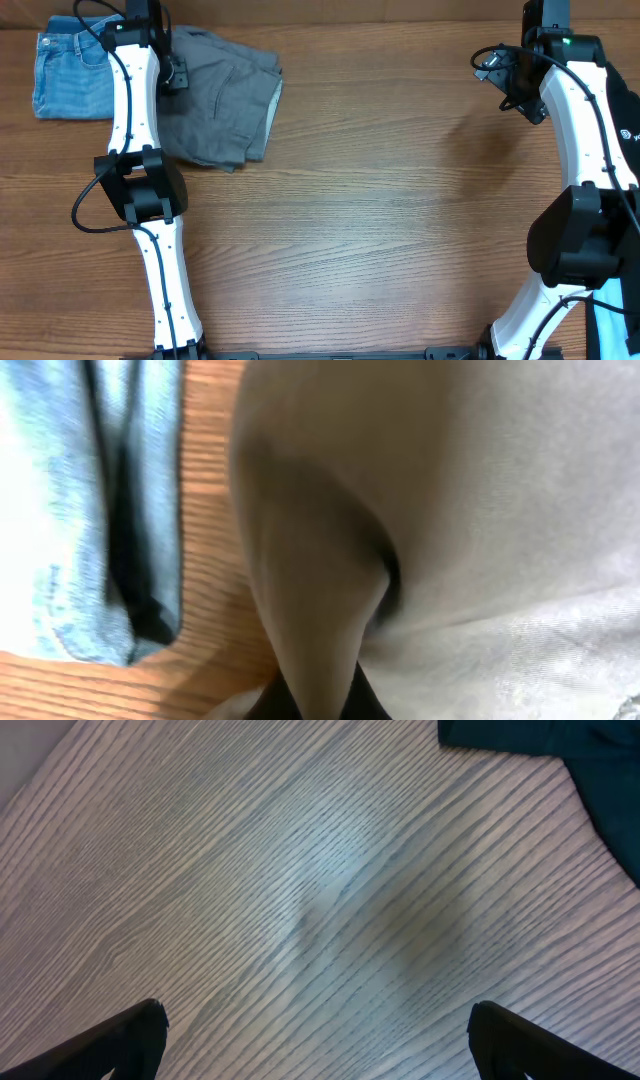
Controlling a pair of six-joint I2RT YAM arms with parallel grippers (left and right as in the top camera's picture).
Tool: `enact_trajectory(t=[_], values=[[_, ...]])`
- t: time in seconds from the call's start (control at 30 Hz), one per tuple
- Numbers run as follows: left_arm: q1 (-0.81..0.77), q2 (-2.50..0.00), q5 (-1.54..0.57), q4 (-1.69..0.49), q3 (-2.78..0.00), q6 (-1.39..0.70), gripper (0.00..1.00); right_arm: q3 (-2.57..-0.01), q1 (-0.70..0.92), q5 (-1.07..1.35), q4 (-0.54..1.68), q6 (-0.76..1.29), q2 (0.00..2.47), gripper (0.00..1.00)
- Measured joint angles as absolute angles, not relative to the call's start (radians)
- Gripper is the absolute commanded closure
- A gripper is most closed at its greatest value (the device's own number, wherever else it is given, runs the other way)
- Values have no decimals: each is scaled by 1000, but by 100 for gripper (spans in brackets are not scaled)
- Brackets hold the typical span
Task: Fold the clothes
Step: 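Grasp the folded shorts' top-left corner and drag it up-left, then drag the grey shorts further left onto the jeans with the left gripper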
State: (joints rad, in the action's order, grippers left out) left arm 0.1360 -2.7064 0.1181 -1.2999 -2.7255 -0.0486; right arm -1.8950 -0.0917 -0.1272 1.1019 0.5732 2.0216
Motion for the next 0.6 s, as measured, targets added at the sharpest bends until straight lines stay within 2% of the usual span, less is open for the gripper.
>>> enact_trajectory(t=[0.6], values=[[195,-2709,215,-1215,-2867,-152,96,-1895,-92,-127,1102,572,2022,0]])
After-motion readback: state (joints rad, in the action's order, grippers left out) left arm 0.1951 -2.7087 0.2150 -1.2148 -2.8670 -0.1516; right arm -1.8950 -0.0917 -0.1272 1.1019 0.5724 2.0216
